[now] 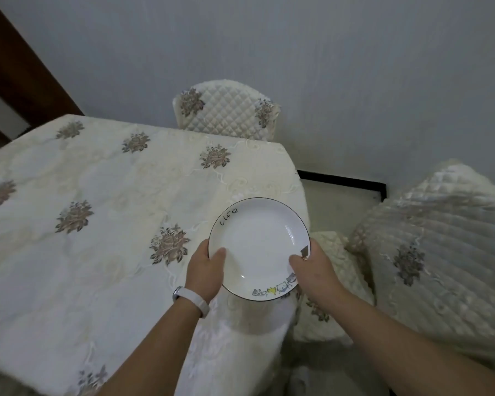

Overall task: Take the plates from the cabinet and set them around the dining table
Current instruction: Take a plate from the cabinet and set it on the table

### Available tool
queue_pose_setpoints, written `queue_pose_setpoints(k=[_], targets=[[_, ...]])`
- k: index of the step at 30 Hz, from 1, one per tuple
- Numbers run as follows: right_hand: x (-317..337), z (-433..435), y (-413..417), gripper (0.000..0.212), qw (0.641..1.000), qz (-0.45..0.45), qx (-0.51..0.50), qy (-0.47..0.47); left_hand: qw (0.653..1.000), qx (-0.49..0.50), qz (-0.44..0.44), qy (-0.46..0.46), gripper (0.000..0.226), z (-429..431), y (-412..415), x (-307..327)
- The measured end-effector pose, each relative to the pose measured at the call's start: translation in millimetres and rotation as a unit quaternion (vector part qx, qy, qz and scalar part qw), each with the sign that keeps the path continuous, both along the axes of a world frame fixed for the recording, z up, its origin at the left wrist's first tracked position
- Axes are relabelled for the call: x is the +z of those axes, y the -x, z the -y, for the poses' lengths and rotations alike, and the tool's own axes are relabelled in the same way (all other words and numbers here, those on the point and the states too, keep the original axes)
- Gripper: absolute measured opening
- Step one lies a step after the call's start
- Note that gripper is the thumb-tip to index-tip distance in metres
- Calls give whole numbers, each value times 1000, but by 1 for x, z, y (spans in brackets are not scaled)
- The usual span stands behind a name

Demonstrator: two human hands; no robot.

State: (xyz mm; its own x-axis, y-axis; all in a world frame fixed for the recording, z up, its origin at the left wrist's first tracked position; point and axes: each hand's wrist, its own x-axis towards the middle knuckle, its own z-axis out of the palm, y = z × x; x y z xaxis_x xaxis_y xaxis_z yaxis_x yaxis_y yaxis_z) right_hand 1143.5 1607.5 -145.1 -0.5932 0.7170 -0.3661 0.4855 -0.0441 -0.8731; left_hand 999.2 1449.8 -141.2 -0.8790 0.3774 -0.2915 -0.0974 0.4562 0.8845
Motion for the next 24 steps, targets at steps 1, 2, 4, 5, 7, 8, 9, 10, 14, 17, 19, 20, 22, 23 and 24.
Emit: queue_pose_setpoints(k=[1, 2, 4, 5, 7, 8, 9, 10, 14, 17, 19, 20, 22, 23, 24], targets=[[-2, -7, 3, 13, 1000, 6, 10, -4, 1000, 10, 5, 1, 13, -4, 0, -2], [-4, -14, 7, 12, 1000, 14, 24, -9, 1000, 22, 12, 2, 13, -7, 0, -4], [-8, -23, 17, 8, 998, 32, 57, -25, 999, 48, 22, 6, 14, -10, 0, -9], [-10, -27, 22, 8, 996, 39, 72, -32, 998, 62, 28, 7, 14, -10, 1, -12], [-15, -32, 33, 9, 993, 49, 95, -43, 995, 91, 42, 7, 15, -11, 4, -17], [-18, -33, 38, 9, 992, 52, 102, -44, 994, 101, 43, 10, 15, -10, 6, -20], [-22, -34, 42, 9, 992, 57, 106, -45, 993, 107, 42, 16, 15, -11, 8, -24], [-26, -35, 45, 9, 991, 62, 111, -44, 993, 109, 41, 22, 15, -11, 10, -29], [-41, -38, 57, 12, 989, 75, 124, -37, 993, 103, 33, 48, 12, -11, 18, -49], [-56, -41, 61, 10, 989, 89, 117, -30, 993, 93, 27, 68, 11, -16, 24, -64], [-68, -44, 65, 10, 988, 97, 116, -32, 993, 90, 26, 78, 9, -20, 29, -73], [-73, -45, 67, 10, 987, 103, 116, -33, 992, 87, 25, 84, 8, -22, 32, -78], [-82, -47, 71, 11, 985, 117, 118, -35, 992, 73, 23, 99, 8, -24, 37, -85], [-86, -47, 74, 12, 985, 123, 118, -37, 992, 61, 19, 109, 10, -25, 39, -89], [-89, -47, 75, 12, 984, 128, 116, -37, 991, 50, 16, 121, 12, -25, 42, -92]])
